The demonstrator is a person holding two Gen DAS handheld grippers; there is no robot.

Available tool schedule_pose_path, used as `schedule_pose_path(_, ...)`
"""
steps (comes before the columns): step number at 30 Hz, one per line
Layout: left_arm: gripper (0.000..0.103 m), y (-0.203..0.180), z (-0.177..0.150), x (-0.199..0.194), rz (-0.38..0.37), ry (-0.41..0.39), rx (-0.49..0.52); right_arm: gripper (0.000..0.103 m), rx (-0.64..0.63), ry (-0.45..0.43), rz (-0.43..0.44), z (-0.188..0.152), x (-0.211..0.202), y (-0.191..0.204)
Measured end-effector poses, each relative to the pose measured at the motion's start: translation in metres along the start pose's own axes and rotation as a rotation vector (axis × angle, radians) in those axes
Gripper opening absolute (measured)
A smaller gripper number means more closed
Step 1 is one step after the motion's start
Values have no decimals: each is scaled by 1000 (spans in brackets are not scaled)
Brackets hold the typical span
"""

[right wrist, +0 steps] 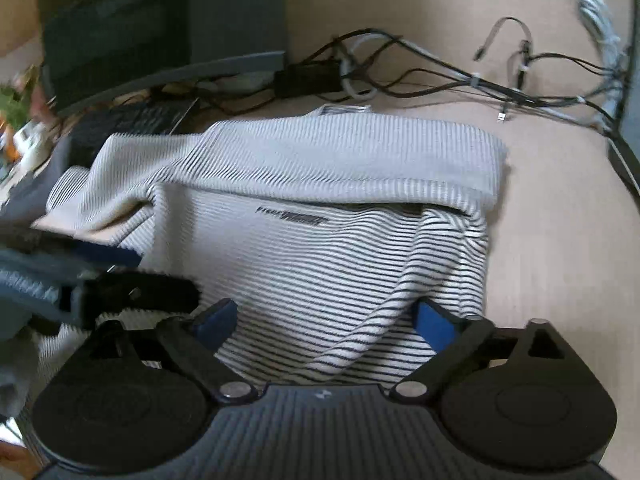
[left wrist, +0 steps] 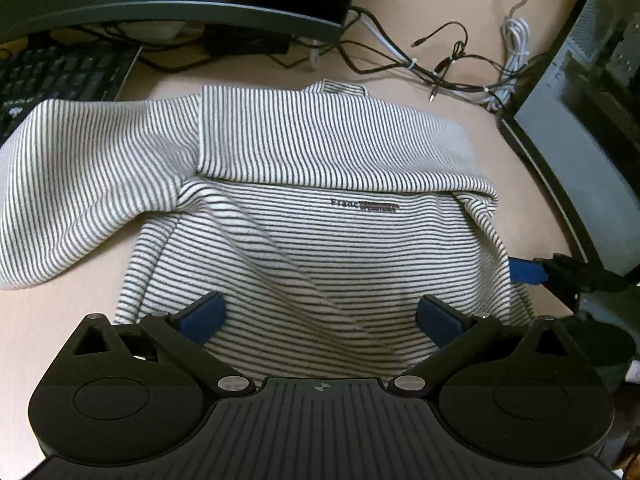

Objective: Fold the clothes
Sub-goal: 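Lay the sleeve across the shirt body and open the right gripper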

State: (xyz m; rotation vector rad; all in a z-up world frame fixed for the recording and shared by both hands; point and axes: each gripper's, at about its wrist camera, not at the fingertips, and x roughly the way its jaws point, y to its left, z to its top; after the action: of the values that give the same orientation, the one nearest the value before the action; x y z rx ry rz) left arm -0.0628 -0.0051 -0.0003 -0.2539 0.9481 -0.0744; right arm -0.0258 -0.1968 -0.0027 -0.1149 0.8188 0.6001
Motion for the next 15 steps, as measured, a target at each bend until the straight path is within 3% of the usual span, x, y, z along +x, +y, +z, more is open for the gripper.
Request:
schedule_pose_path(3, 103, -13, 3, 6, -8, 16, 22, 97, -76, -1, -30, -5, -1, 6)
schedule_pose_path(15, 103, -58, 4, 25, -47, 37, 124, 97, -68, -19, -73, -20, -19, -19)
